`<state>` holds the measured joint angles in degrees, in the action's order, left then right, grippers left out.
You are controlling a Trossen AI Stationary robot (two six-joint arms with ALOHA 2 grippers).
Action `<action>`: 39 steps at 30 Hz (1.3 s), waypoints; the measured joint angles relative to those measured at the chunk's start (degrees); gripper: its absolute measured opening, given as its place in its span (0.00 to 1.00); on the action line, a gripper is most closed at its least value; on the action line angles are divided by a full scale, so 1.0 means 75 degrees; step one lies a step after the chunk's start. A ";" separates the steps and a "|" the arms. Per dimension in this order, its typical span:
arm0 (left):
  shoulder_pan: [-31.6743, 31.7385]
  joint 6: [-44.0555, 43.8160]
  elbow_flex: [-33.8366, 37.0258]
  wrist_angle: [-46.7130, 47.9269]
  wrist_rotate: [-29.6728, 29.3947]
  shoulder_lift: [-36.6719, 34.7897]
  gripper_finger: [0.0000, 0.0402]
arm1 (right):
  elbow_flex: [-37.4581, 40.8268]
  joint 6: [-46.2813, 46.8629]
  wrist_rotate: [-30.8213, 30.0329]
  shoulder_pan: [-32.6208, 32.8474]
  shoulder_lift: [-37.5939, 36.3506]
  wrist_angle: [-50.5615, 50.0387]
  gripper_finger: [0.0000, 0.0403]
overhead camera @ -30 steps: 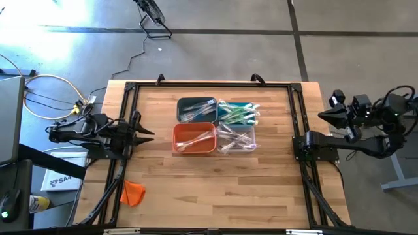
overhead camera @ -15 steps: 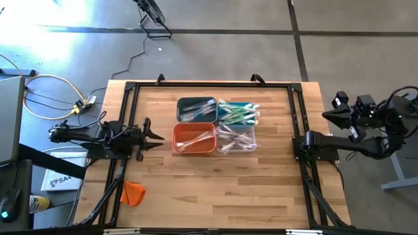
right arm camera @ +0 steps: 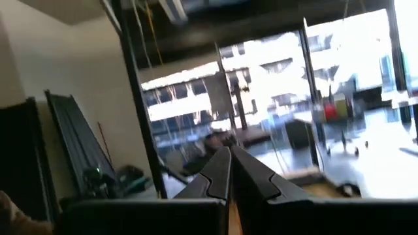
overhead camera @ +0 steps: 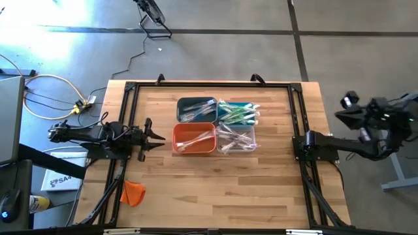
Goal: Pick & Place Toothbrushes
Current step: Return to Home Position
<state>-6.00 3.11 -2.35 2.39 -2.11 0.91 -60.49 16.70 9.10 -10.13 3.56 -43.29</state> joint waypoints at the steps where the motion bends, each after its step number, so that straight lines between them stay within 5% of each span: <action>1: 0.0000 -0.0040 0.0000 -0.0003 0.0000 -0.0003 0.22 | 0.0000 -0.0089 0.0048 0.0000 -0.0207 0.0098 0.02; 12: 0.0000 -0.0046 0.0003 0.0009 -0.0026 -0.0003 0.22 | 0.0698 -0.0619 -0.1371 -0.0314 -0.0395 0.0371 0.02; 17: 0.0000 -0.0049 0.0006 0.0012 -0.0029 -0.0006 0.22 | 0.1399 -0.0954 -0.1172 -0.0315 -0.0403 0.1334 0.02; 23: 0.0000 -0.0052 0.0009 0.0015 -0.0028 -0.0006 0.22 | 0.2625 -0.1066 -0.0557 -0.0313 -0.0415 0.2604 0.02; 39: 0.0000 -0.0058 0.0015 0.0021 -0.0029 -0.0006 0.22 | 0.6845 -0.0994 -0.1107 -0.0315 -0.0427 0.7248 0.02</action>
<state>-6.00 2.68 -2.24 2.55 -2.33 0.86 -9.16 9.25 0.80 -12.49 0.36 11.07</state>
